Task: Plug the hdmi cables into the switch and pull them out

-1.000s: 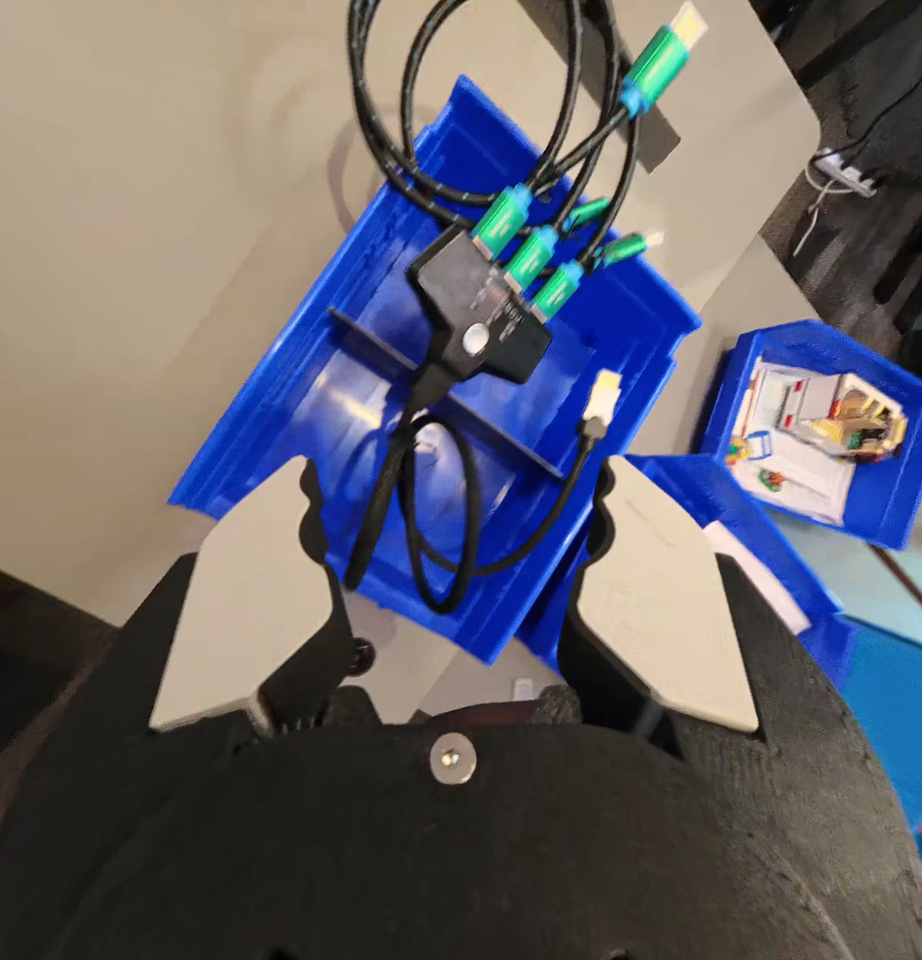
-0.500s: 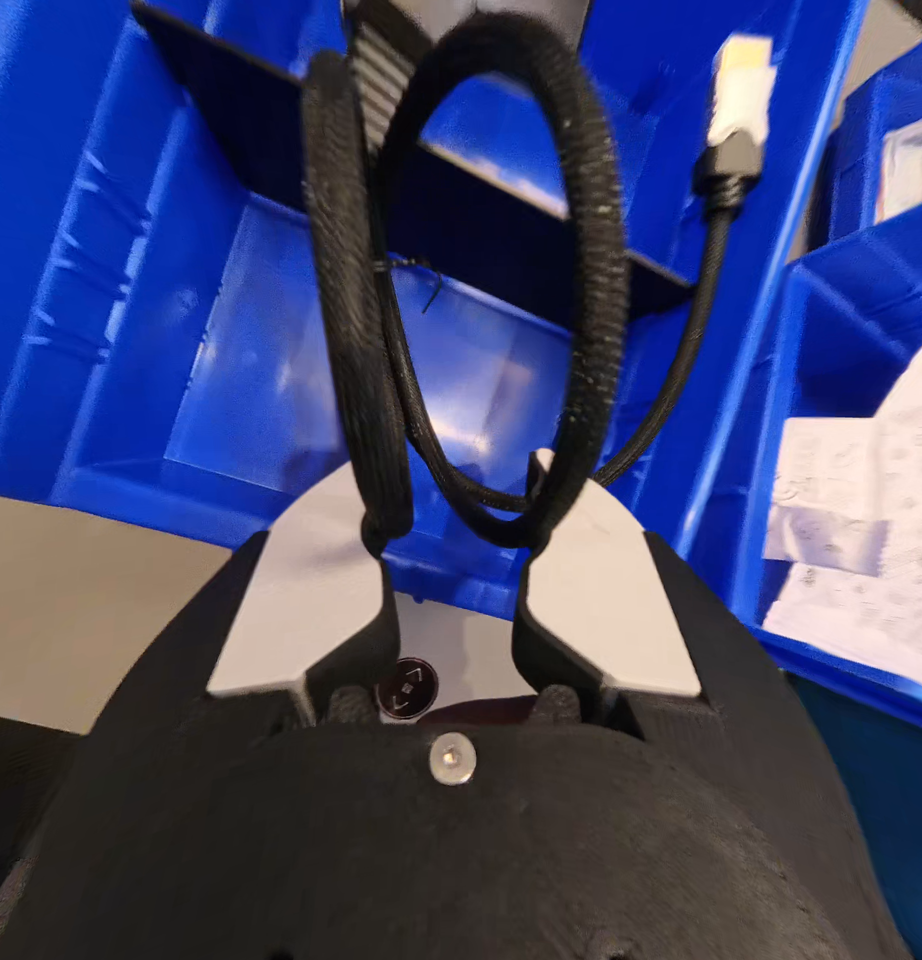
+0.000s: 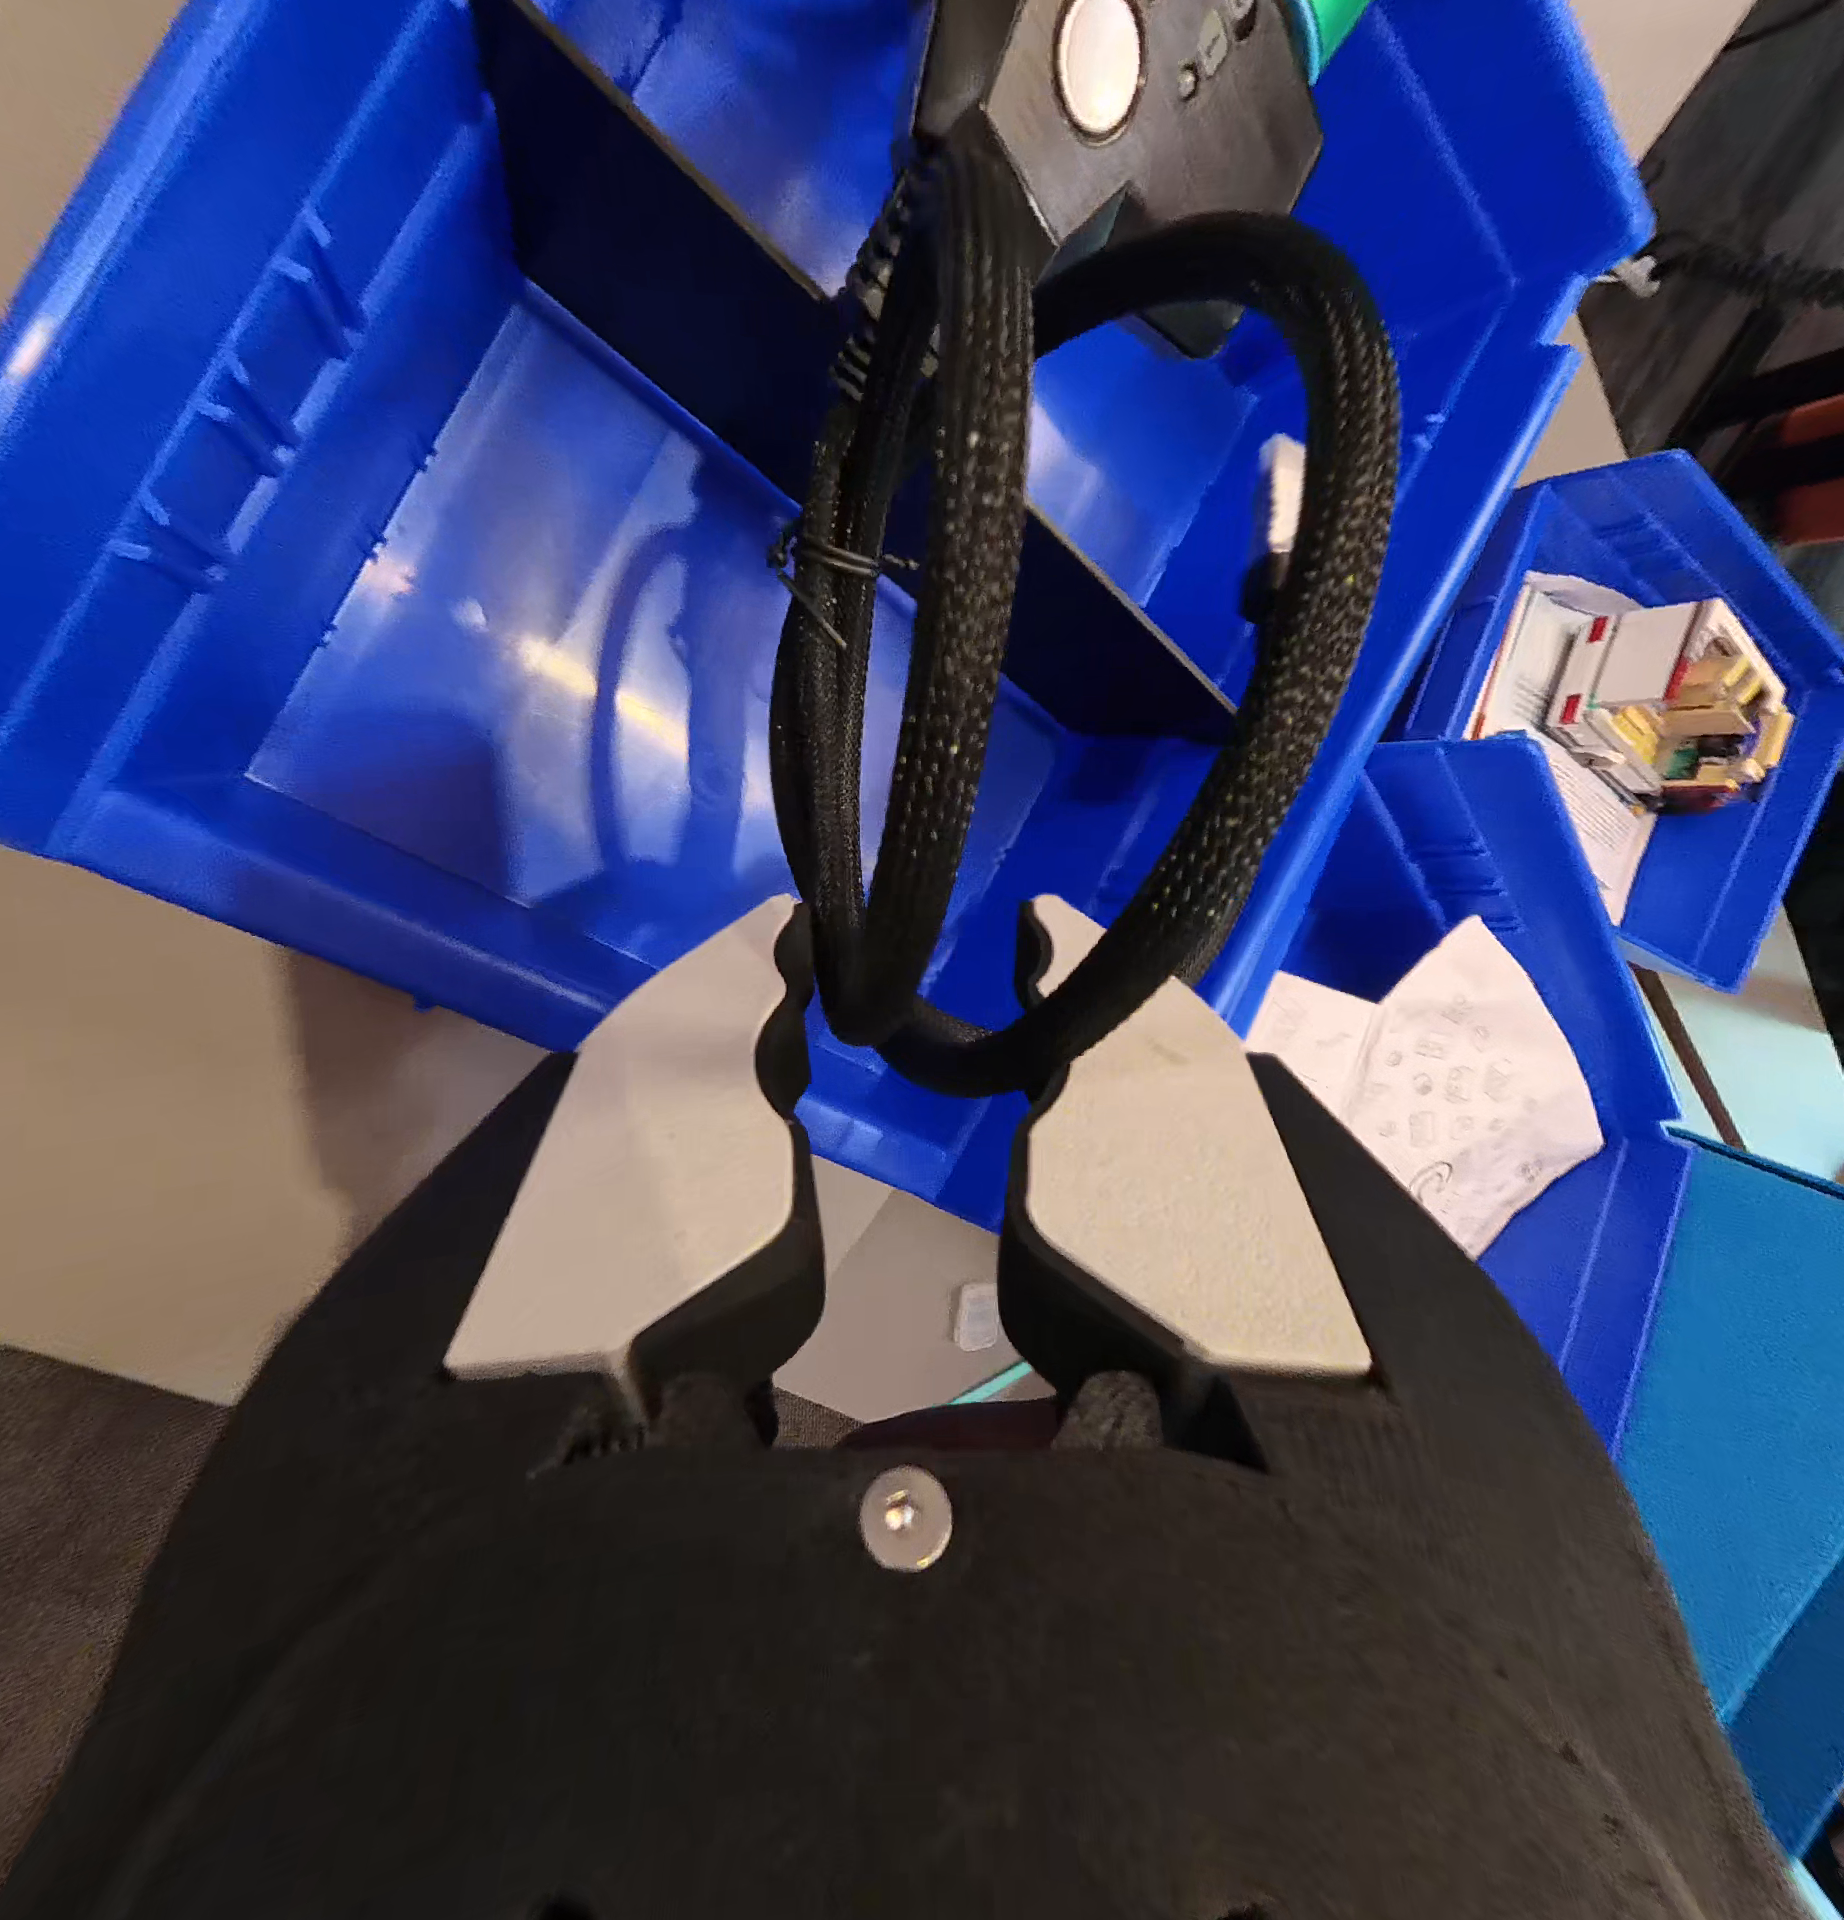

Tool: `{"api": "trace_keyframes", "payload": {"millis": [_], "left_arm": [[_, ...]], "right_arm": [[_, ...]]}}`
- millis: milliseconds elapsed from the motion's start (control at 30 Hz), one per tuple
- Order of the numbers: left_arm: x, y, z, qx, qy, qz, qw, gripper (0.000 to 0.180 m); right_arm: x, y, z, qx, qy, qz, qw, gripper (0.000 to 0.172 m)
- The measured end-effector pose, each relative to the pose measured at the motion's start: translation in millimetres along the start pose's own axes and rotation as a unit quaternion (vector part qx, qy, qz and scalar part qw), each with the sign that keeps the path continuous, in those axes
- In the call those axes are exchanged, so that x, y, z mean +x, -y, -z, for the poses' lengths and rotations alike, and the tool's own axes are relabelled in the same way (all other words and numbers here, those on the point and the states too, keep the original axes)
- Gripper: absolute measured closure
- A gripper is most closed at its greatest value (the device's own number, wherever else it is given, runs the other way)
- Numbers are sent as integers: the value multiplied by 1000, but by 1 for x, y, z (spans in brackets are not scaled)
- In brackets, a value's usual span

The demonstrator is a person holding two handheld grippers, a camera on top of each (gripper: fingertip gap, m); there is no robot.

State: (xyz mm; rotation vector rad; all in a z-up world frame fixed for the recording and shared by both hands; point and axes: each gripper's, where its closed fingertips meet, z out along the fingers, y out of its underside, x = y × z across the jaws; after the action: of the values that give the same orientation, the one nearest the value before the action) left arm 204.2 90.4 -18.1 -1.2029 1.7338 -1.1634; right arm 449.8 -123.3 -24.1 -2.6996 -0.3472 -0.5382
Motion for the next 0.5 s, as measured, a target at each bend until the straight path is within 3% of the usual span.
{"api": "trace_keyframes", "payload": {"millis": [33,100,233,333,367,500], "left_arm": [[9,18,-21,16,-24,-4,1000,139],[36,48,-60,47,-53,-98,993,138],[98,74,-125,52,-91,-322,941,129],[132,58,-158,-6,-154,-385,910,132],[139,44,-165,-40,-175,-398,900,141],[140,38,-166,-45,-171,-409,895,148]], "right_arm": [[-2,1,-2,0,1,7,1000,136],[-5,5,-4,3,1,31,1000,142],[-13,23,4,12,10,75,997,160],[-17,36,10,10,13,107,994,161],[-18,39,11,5,14,118,993,161],[-13,47,14,-19,1,145,989,161]]}}
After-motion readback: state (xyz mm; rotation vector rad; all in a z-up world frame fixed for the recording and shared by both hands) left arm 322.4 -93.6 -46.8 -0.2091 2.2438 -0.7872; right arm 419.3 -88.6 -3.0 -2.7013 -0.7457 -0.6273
